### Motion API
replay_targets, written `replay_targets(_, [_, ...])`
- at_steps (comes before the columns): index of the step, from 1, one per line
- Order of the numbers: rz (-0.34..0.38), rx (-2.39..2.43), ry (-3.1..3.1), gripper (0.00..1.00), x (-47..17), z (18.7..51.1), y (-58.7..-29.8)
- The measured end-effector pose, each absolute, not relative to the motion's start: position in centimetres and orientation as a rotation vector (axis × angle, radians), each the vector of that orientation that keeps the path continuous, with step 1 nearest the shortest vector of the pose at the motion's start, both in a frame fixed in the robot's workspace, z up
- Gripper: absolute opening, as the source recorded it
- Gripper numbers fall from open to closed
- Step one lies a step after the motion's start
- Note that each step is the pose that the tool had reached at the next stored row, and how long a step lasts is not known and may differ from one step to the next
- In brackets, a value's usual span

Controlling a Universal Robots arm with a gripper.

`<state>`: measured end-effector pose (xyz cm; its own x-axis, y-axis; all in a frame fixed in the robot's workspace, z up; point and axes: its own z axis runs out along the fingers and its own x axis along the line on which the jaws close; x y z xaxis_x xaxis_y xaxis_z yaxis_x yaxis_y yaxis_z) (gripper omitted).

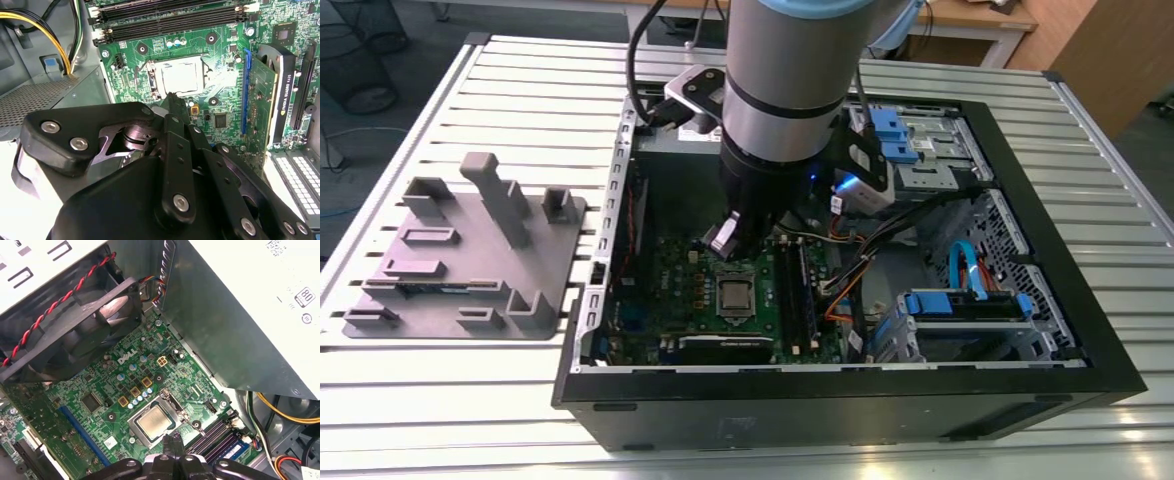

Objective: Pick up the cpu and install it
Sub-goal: 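Install the first cpu locking lever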

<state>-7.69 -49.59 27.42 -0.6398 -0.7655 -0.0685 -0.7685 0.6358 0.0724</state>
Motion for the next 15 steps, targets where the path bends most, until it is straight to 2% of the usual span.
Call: replay_targets(15, [0.147, -1.319, 2.813, 0.11, -7.68, 28.33, -49.59])
